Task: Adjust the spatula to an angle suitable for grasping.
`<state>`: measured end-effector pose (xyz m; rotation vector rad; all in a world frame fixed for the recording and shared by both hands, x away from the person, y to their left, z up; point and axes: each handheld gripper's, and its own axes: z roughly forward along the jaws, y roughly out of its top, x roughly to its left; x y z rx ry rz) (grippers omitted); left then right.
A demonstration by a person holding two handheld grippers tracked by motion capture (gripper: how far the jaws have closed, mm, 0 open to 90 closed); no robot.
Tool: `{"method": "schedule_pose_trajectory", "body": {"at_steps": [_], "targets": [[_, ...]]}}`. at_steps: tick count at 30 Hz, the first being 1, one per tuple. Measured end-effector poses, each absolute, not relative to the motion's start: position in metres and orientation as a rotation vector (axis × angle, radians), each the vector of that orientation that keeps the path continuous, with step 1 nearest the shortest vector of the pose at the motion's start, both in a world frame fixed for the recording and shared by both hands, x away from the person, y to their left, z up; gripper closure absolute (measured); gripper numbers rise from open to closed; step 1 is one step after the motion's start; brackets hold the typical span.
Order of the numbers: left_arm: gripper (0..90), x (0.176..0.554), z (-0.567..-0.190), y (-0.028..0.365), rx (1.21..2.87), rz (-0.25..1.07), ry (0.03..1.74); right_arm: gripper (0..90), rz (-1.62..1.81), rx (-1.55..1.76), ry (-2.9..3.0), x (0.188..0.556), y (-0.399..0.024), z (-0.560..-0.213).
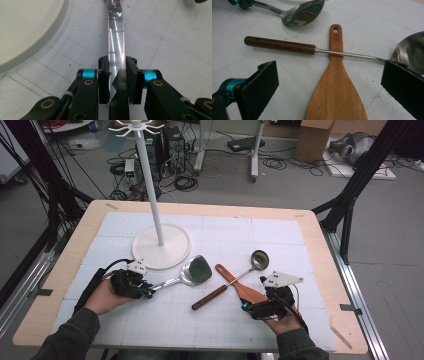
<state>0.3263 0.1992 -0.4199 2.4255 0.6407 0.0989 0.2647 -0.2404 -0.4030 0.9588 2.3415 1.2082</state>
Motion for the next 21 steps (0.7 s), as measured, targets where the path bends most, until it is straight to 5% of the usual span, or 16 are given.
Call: {"method": "schedule_pose_trajectory", "body": {"at_steps": [21], "targets": [[73.1,0.3258,-0.4258,0.1936,2.441,0.069,0.528,0.3,1.213,0.954,2.352,0.2642,-0.2399,-0.4030]]}}
